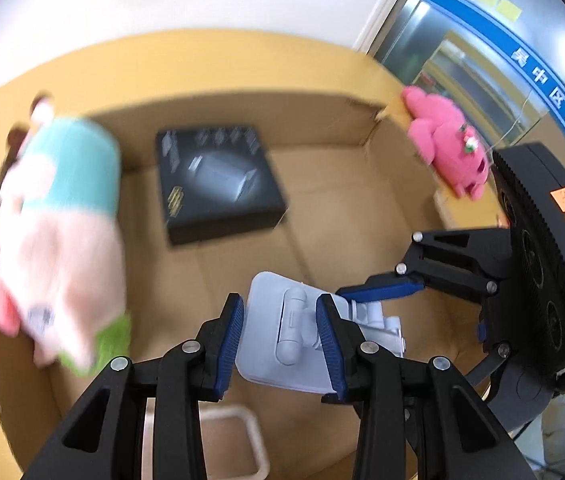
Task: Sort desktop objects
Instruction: 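Lower the phone stand into the box and open both grippers, then withdraw both tools toward the black sunglasses on the table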
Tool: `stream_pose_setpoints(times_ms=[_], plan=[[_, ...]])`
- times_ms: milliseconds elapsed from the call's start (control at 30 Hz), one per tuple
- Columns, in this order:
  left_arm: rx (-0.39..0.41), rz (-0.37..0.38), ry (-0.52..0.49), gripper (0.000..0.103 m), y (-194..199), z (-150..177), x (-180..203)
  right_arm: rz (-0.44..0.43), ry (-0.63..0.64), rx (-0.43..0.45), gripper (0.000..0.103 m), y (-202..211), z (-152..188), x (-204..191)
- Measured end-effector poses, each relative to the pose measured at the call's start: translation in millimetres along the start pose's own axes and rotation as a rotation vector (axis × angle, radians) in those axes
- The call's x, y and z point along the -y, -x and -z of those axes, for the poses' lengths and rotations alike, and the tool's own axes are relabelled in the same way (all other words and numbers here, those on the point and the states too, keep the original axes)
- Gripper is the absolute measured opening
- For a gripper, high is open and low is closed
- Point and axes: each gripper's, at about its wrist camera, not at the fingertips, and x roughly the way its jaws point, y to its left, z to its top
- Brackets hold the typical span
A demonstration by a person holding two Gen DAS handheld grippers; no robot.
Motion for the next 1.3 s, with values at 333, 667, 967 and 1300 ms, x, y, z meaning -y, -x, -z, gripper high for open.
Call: stream_pose_setpoints(times_ms=[333, 667, 967, 1300], plan=[[0.110, 0.030, 0.054, 0.051, -2.3, -38.9, 28.4, 0.142, -0.298, 0.054, 0.065, 38.6, 30.0, 70.6], [0.099, -0.016, 0.048, 0.051, 1.1, -4.5, 23.0, 0.313, -0.655, -0.066, 0.065, -13.0, 20.0, 170.2], [0.127, -0.096, 0.072, 0.057, 9.3, 14.9, 5.5, 0.455, -0.681, -0.092, 0.066, -29.1, 14.2, 174.3], [0.307, -0.249, 0.048, 0.070, 66.9, 62.6, 8.7, 0.431, -0.607, 0.120, 0.074, 52.5, 36.8, 104.8]])
